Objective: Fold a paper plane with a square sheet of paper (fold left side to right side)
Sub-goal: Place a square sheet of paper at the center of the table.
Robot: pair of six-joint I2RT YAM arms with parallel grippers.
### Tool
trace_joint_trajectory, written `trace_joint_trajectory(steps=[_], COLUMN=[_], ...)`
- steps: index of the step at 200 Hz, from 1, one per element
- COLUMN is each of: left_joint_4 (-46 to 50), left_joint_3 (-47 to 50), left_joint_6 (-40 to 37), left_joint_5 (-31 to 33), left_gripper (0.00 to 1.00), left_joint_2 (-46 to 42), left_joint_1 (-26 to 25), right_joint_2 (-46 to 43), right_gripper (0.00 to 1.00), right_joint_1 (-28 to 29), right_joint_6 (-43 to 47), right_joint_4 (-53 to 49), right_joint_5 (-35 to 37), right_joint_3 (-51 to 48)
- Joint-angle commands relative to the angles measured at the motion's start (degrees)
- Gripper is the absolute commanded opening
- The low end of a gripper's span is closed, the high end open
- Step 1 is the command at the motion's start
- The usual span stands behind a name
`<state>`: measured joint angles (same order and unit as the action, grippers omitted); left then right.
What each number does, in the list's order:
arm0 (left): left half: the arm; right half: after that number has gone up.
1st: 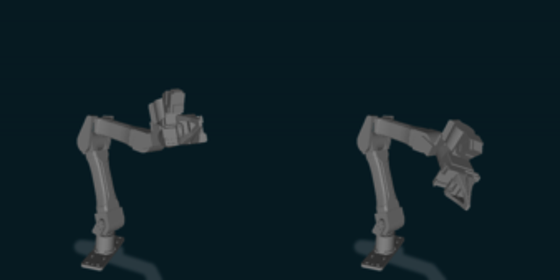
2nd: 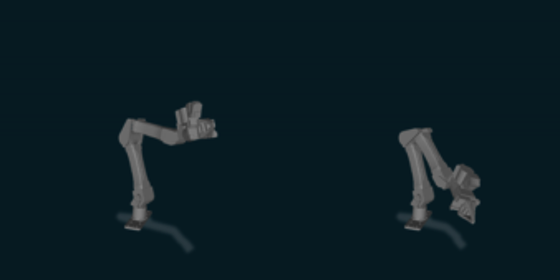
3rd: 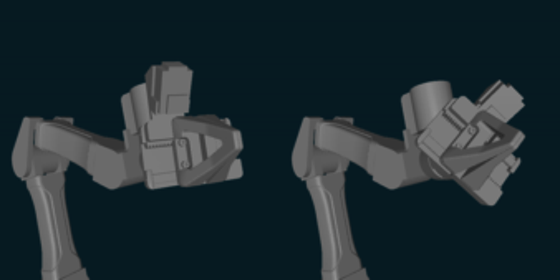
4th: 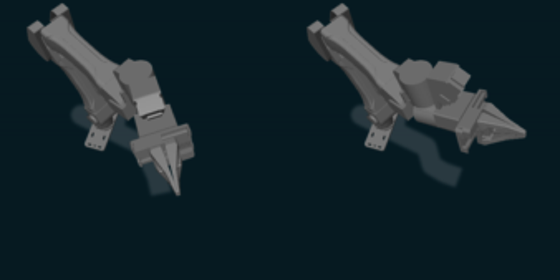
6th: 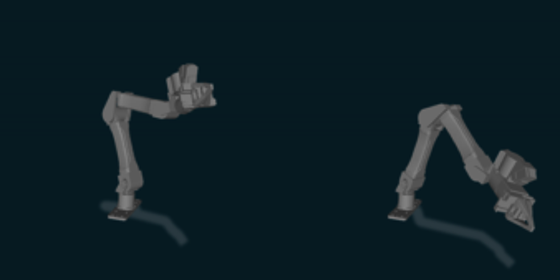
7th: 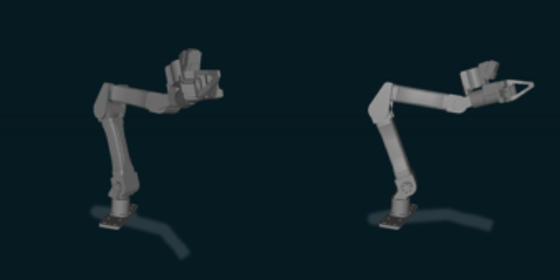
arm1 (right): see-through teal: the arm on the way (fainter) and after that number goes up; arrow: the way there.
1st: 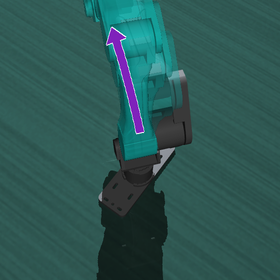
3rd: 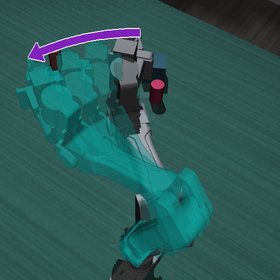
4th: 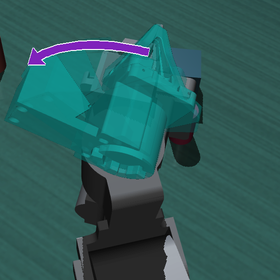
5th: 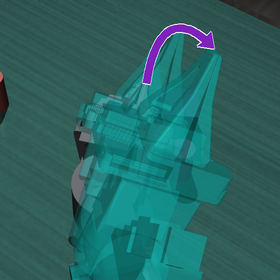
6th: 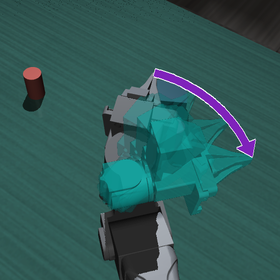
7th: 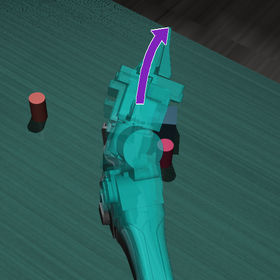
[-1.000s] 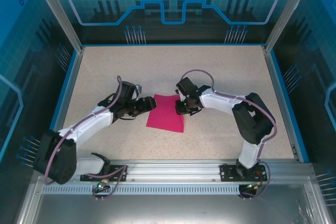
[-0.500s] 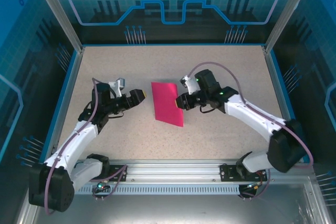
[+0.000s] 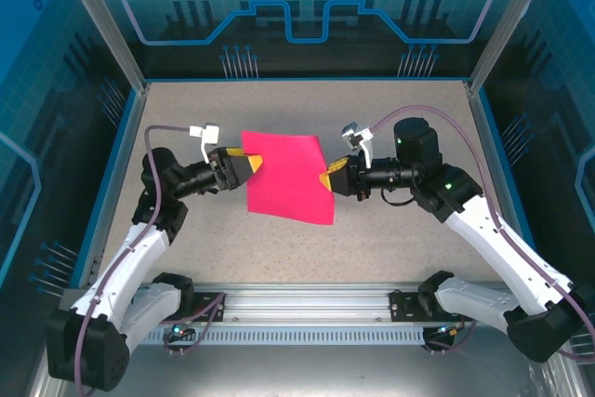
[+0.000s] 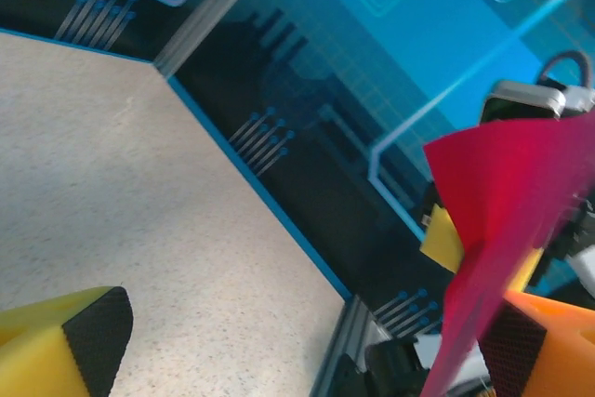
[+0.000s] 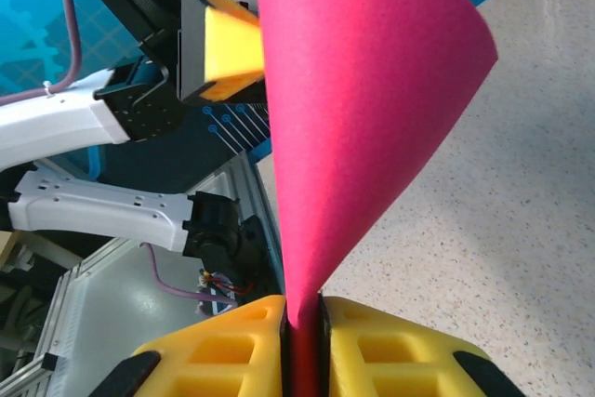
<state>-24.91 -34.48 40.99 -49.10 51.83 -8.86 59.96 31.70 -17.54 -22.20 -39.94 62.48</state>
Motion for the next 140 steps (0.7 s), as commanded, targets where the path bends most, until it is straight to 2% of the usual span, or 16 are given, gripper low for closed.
trace_joint_trajectory(steps=[1, 28, 56, 71, 93, 98, 121, 140], left_joint_4=[-3.53, -0.33, 5.14, 8.78, 11.84, 12.59, 14.37, 14.95], left_joint_3=[-1.82, -2.86, -2.6, -2.19, -0.37, 0.09, 2.21, 2.67], left_joint_6=[-0.35, -2.96, -5.86, -7.15, -7.89, -8.25, -9.59, -10.45], left_joint_5=[-4.68, -3.39, -0.82, 0.85, 3.74, 4.46, 6.91, 8.03], left_gripper=[0.95, 0.73, 0.32, 0.17, 0.12, 0.11, 0.1, 0.09], left_joint_2=[-0.38, 0.02, 0.65, 1.85, 4.2, 4.8, 8.58, 13.52], left_joint_1=[-3.42, -5.73, -5.76, -5.73, -5.75, -5.73, -5.73, -5.77], right_joint_2=[-0.37, -0.01, -0.02, 0.32, 1.09, 1.49, 3.57, 5.87], right_gripper=[0.18, 0.18, 0.23, 0.29, 0.43, 0.47, 0.53, 0.54], right_joint_1=[-0.88, -1.45, -3.55, -4.1, -4.65, -4.85, -6.37, -6.48], right_joint_6=[-0.6, 0.26, 0.13, 0.6, 1.57, 1.55, 1.05, -0.1], right_joint_4=[0.08, -3.16, -6.03, -7.25, -10.4, -11.59, -12.86, -10.26], right_joint_5=[-2.82, 2.07, 7.91, 10.29, 16.86, 20.2, 24.81, 23.74], right_joint_3=[1.42, 2.03, 0.74, -0.4, -2.1, -2.47, -4.49, -7.03])
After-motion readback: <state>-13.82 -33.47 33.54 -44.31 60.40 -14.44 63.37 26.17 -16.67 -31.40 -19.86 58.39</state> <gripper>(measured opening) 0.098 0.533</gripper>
